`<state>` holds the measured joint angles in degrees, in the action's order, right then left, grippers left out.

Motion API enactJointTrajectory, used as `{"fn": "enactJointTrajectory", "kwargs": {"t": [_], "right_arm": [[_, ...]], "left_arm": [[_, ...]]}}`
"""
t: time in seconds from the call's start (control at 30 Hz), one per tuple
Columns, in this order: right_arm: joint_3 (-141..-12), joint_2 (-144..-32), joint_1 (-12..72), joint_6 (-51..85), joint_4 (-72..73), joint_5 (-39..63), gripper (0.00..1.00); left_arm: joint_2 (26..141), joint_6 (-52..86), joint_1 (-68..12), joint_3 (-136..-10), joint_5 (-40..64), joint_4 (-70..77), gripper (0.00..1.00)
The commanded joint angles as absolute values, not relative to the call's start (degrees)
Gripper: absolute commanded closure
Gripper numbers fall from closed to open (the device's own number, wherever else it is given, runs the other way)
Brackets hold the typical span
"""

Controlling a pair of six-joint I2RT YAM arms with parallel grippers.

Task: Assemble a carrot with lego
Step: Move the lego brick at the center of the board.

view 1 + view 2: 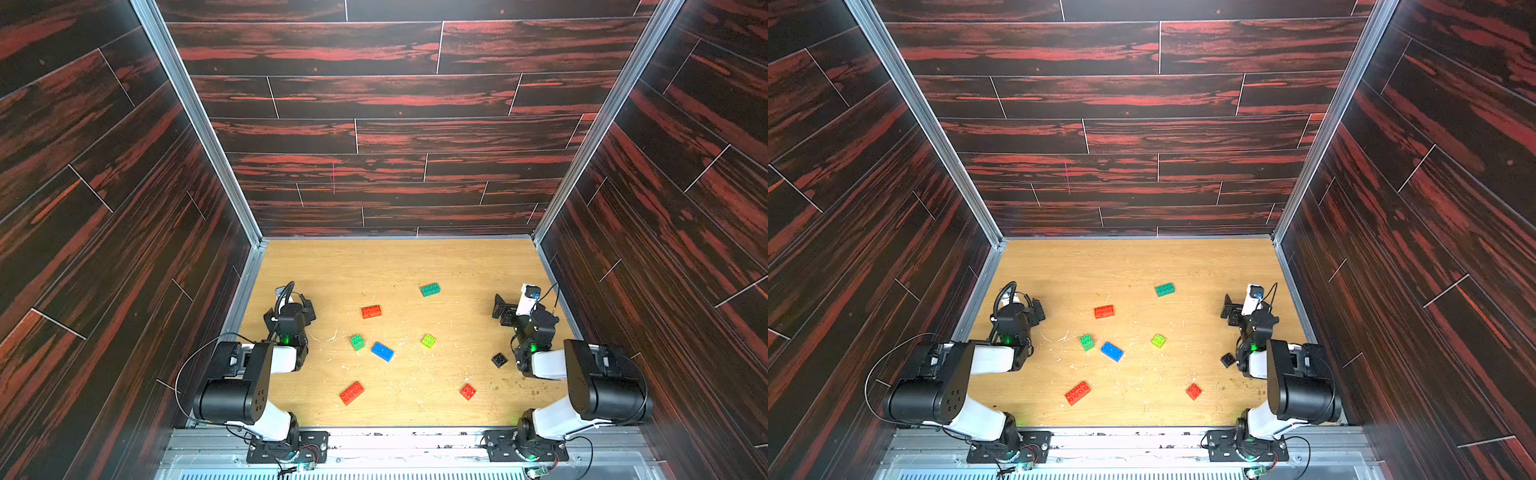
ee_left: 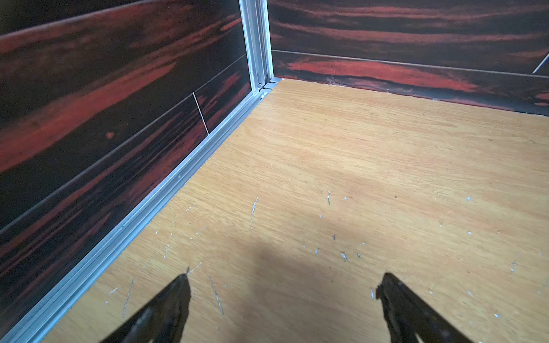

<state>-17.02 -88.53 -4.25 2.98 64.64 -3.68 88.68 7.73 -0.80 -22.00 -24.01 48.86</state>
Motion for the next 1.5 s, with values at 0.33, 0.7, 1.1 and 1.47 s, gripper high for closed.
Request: {"fn": "enactJointTrajectory", "kwargs": {"t": [0.33, 0.7, 1.1, 1.47], "right_arm": [[-17.9, -89.6, -4.4, 3.5, 65.0, -3.5, 0.01], [-30.8, -83.1, -2.1, 1.9, 35.9, -3.1, 0.02], [-62.6, -99.3, 13.4, 5.5, -5.5, 2.7, 0.01], [-90.7, -118.8, 20.1, 6.6, -31.3, 6.2, 0.01]], "left_arm": [[88.5, 7.6, -0.5, -23.4, -24.0, 49.1, 0.00], [80.0, 6.9, -0.6, -28.5, -23.6, 31.5, 0.00], [74.0, 15.3, -0.9, -39.2, -16.2, 1.1, 0.03], [74.0, 18.5, -2.3, -42.2, -10.1, -5.9, 0.03]]}}
